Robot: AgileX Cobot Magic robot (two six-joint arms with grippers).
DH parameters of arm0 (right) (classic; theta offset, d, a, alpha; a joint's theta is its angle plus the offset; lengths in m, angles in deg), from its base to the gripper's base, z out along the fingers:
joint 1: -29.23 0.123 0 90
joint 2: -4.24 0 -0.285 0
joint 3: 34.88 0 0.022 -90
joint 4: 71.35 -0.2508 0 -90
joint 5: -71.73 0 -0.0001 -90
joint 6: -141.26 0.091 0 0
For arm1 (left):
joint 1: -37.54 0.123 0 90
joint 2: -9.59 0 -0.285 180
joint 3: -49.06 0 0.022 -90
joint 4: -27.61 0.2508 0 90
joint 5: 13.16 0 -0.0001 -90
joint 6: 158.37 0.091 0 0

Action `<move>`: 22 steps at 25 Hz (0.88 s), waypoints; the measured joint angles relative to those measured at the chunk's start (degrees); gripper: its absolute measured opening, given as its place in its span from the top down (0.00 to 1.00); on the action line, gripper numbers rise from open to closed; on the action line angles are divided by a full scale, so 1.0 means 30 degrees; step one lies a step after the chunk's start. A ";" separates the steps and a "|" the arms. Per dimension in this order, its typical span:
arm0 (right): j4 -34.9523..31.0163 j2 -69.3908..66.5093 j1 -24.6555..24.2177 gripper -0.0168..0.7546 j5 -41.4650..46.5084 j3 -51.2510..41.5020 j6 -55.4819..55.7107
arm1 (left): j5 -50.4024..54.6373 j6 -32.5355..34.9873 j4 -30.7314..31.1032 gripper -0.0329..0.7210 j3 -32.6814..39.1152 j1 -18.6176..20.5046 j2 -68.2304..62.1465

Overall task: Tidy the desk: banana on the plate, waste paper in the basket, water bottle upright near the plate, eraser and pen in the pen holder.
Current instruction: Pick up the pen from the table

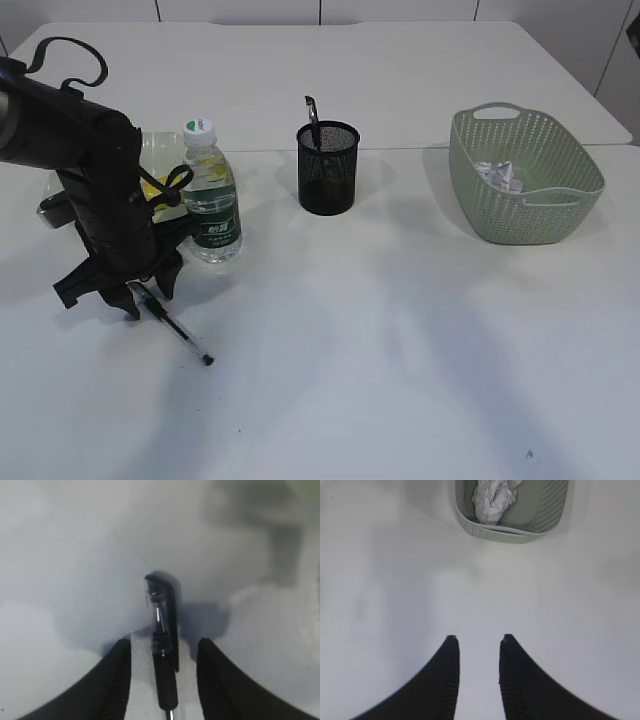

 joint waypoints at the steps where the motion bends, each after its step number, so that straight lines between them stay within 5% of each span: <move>1: 0.0000 0.0000 0.0000 0.70 0.0000 0.0000 0.0000 | 0.0000 0.0049 -0.0051 0.55 0.0000 0.0000 0.0000; 17: 0.0000 0.0000 0.0000 0.70 0.0000 0.0000 -0.0044 | 0.0037 0.0425 -0.0854 0.56 -0.0119 0.0000 -0.0118; 22: 0.0000 0.0000 0.0000 0.70 0.0000 0.0000 -0.0078 | 0.0698 0.0425 -0.0854 0.68 -0.0131 0.0000 -0.0158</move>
